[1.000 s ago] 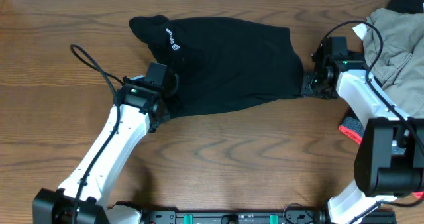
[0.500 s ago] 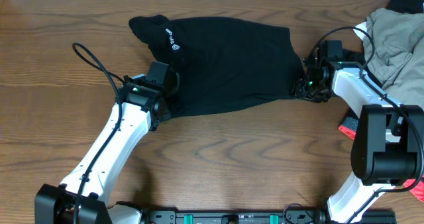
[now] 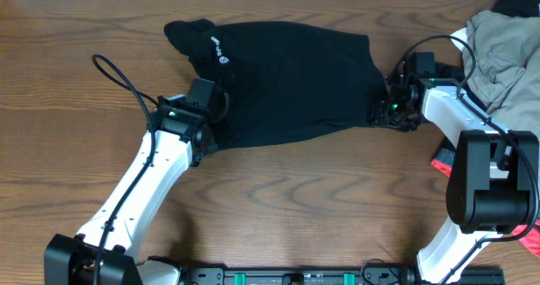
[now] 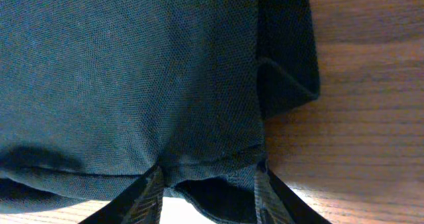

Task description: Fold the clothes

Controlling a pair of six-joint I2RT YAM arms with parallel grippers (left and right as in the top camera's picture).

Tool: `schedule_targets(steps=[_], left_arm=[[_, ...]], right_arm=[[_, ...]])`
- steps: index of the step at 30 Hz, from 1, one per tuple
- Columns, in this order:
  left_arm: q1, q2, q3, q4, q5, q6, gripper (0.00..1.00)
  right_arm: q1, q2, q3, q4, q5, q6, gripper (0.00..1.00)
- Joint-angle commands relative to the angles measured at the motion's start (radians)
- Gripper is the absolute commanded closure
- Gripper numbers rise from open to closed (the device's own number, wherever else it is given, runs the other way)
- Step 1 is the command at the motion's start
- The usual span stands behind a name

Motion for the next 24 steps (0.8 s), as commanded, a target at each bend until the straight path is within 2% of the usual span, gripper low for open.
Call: schedule_targets(steps=[1, 4, 5, 8, 18, 24], left_arm=[[0.005, 0.003, -0.010, -0.002, -0.027, 0.010, 0.94], [0.005, 0.003, -0.010, -0.002, -0.027, 0.010, 0.94], [0.005, 0.003, -0.010, -0.002, -0.027, 0.010, 0.94], [0.005, 0.003, -0.010, -0.002, -0.027, 0.010, 0.94], [0.005, 0.001, -0.009, -0.002, -0.027, 0.010, 0.94], [0.006, -0.053, 0.077, 0.037, -0.028, 0.161, 0.94]], right_arm=[[-0.001, 0.050, -0.002, 0.016, 0.008, -0.011, 0.57], [0.000, 0.050, -0.002, 0.045, 0.007, -0.011, 0.64], [0.000, 0.050, -0.002, 0.060, 0.007, -0.011, 0.77], [-0.002, 0.049, -0.002, 0.072, 0.008, -0.011, 0.99], [-0.006, 0.013, 0.005, 0.042, 0.031, 0.027, 0.99], [-0.007, -0.179, 0.138, -0.137, 0.079, 0.025, 0.99]])
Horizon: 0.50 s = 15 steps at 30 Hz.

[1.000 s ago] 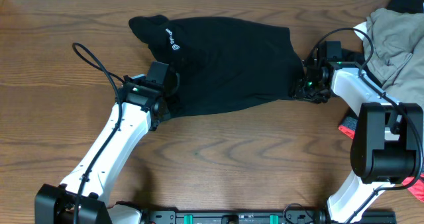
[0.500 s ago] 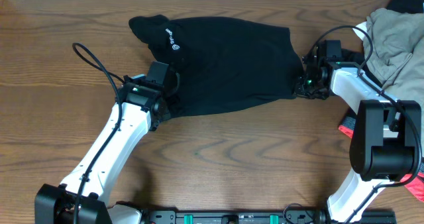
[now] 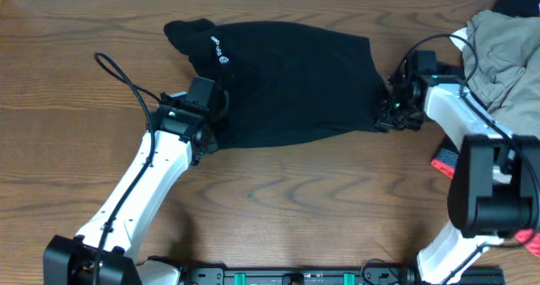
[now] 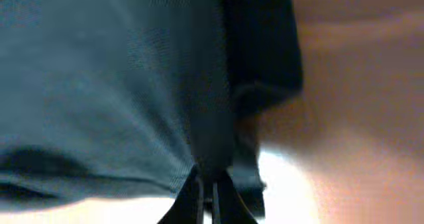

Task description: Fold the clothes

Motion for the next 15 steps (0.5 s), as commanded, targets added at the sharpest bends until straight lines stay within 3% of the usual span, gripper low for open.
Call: schedule_targets(steps=[1, 4, 9, 15], left_arm=[[0.007, -0.062, 0.090, 0.020, -0.029, 0.121, 0.94], [0.008, -0.116, 0.142, 0.050, -0.031, 0.181, 0.94], [0.008, -0.227, 0.198, 0.068, -0.072, 0.183, 0.94], [0.007, -0.390, 0.249, 0.069, -0.193, 0.219, 0.94]], right_arm=[[-0.008, -0.176, 0.135, -0.071, 0.053, 0.005, 0.99], [-0.016, -0.274, 0.233, -0.142, 0.096, -0.008, 0.99], [-0.047, -0.378, 0.337, -0.233, 0.111, -0.035, 0.99], [-0.105, -0.460, 0.403, -0.322, 0.111, -0.076, 0.99]])
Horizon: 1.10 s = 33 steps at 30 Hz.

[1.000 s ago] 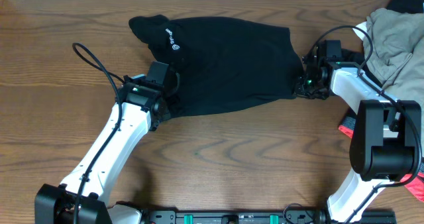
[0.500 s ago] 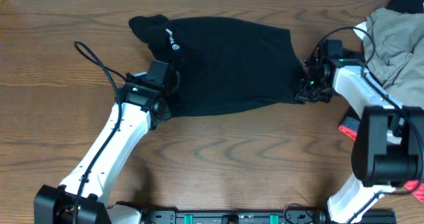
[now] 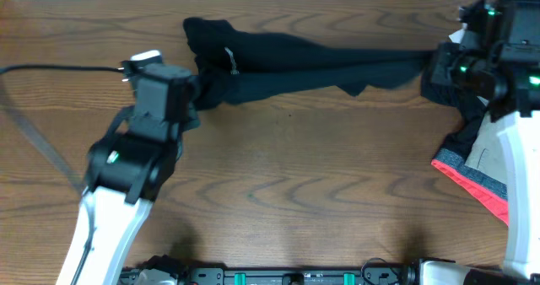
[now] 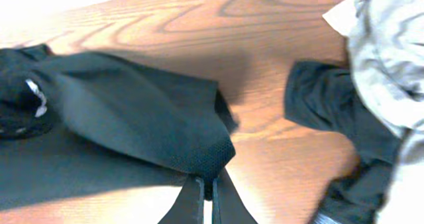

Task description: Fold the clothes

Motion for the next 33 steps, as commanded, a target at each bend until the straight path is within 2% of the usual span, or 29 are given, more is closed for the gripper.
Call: schedule_targets(steps=[1, 6, 12, 18, 22, 28, 33], left_arm=[[0.006, -0.111, 0.059, 0.000, -0.146, 0.048, 0.94], [0.006, -0.231, 0.137, 0.002, -0.148, 0.048, 0.94], [0.006, -0.342, 0.228, 0.002, -0.003, 0.048, 0.94], [0.006, -0.362, 0.254, 0.006, 0.025, 0.048, 0.94], [0.006, -0.294, 0.253, 0.006, 0.024, 0.048, 0.94], [0.006, -0.092, 0.253, 0.024, 0.024, 0.048, 0.94], [0.006, 0.148, 0.253, 0.171, 0.024, 0.119, 0.94]], right_arm=[[-0.050, -0.034, 0.044, -0.043, 0.026, -0.053, 0.99], [-0.104, -0.103, 0.142, -0.143, 0.026, -0.079, 0.99], [-0.115, -0.200, 0.259, -0.225, 0.026, -0.085, 0.99], [-0.115, -0.232, 0.319, -0.228, 0.038, -0.093, 0.99], [-0.115, -0.170, 0.319, -0.233, 0.039, -0.092, 0.99], [-0.113, 0.028, 0.318, -0.230, 0.033, -0.093, 0.99], [-0.112, 0.247, 0.319, -0.158, 0.029, -0.127, 0.99]])
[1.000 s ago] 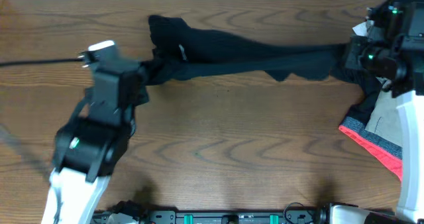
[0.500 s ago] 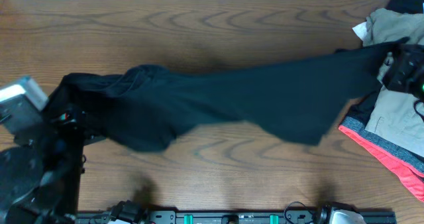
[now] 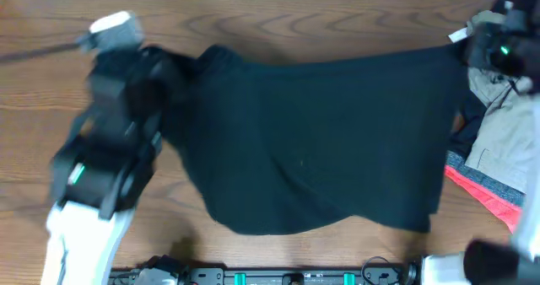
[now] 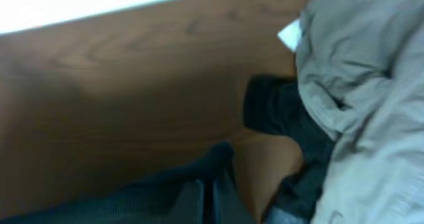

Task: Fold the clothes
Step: 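Lift the shirt with both grippers and lay it flat toward the back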

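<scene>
A black shirt [image 3: 329, 142] hangs spread wide above the table, held up between both arms. My left gripper [image 3: 181, 66] is raised at the shirt's upper left corner, its fingers hidden behind the arm and cloth. At the upper right corner my right gripper [image 3: 462, 53] is shut on the cloth. In the right wrist view its fingers [image 4: 199, 201] pinch a dark fold of the shirt [image 4: 132, 201], high over the table.
A pile of clothes lies at the table's right edge: a beige garment [image 3: 506, 125], a dark one [image 4: 278, 111] under it, and a red and grey piece [image 3: 481, 188]. The wooden table [image 3: 253, 24] shows behind the shirt.
The shirt was a stretched, bunched band across the back of the table. Now both arms are higher and the shirt hangs open as a wide sheet reaching toward the front edge.
The shirt lay flat at the back of the table with a gripper at each lower corner. My right gripper shut on its corner. Then both arms held the shirt up, stretched as a bunched band. Now it hangs spread between them.
</scene>
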Controlling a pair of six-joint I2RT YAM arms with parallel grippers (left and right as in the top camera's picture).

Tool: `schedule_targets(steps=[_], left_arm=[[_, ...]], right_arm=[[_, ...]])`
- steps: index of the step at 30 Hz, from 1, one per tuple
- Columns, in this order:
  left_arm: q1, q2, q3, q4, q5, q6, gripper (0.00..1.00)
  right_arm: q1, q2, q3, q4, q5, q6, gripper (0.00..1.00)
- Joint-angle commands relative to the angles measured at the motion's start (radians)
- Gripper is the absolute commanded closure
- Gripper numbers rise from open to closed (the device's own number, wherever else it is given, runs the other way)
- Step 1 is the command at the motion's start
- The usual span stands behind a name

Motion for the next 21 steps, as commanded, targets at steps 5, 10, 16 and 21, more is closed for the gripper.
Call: schedule_targets(steps=[5, 10, 16, 21], left_arm=[[0.042, 0.349, 0.045, 0.365, 0.067, 0.201, 0.94], [0.157, 0.461, 0.352, 0.395, 0.246, 0.222, 0.94], [0.225, 0.437, 0.473, 0.269, 0.320, 0.222, 0.94], [0.227, 0.430, 0.473, -0.049, 0.518, 0.221, 0.94]], right_arm=[[-0.010, 0.250, 0.011, 0.199, -0.064, -0.053, 0.99], [-0.010, 0.257, 0.210, 0.261, -0.073, -0.034, 0.99], [-0.010, 0.257, 0.339, 0.146, -0.071, -0.035, 0.99], [-0.010, 0.262, 0.320, -0.010, -0.021, -0.050, 0.99]])
